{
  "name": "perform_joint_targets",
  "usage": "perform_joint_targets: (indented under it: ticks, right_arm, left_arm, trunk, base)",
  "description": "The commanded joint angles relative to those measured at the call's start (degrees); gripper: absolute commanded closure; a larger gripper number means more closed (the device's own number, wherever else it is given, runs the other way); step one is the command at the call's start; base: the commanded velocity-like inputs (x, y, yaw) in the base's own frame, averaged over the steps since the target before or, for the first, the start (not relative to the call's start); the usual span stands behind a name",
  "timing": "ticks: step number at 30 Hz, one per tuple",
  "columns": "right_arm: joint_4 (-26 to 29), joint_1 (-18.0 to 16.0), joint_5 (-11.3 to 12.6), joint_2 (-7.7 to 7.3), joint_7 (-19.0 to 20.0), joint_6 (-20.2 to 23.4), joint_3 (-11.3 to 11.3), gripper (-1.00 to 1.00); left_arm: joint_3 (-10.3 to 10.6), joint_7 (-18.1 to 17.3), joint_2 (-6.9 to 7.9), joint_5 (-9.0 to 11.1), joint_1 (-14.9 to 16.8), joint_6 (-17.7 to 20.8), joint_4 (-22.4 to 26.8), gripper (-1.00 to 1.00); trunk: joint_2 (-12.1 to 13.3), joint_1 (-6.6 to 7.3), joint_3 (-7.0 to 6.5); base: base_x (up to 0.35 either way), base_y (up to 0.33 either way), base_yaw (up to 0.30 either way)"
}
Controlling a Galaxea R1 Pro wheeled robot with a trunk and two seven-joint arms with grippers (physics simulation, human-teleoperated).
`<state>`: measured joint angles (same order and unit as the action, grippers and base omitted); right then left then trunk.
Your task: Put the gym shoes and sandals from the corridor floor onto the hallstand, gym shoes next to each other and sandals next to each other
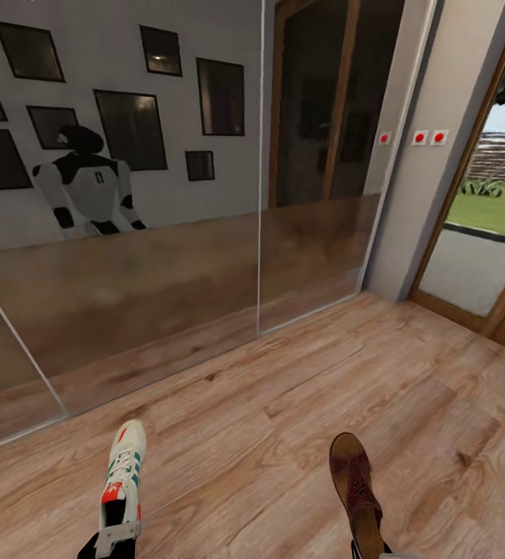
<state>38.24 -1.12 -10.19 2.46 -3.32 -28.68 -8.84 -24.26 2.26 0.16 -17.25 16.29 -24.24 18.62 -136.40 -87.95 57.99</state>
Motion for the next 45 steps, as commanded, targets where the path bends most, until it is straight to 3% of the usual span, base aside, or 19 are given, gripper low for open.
perform_joint_targets:
  ticks: [1, 45]
  right_arm:
    - [0.0, 0.0, -0.6, 0.06, -0.3, -0.1, -0.2, 1.0]
    - [0.0, 0.0, -0.6, 0.09, -0.3, -0.1, -0.2, 1.0]
  left_arm:
    - [-0.3, 0.2, -0.01, -0.6, 0.1, -0.2, -0.1, 1.0]
    - [-0.3, 0.2, -0.08, -0.6, 0.1, -0.3, -0.2, 1.0]
  trunk:
    - [0.0, 0.01, 0.05]
    - [0.0, 0.01, 0.05]
  base:
    - [0.0, 0.0, 0.279]
    - [0.0, 0.0, 0.279]
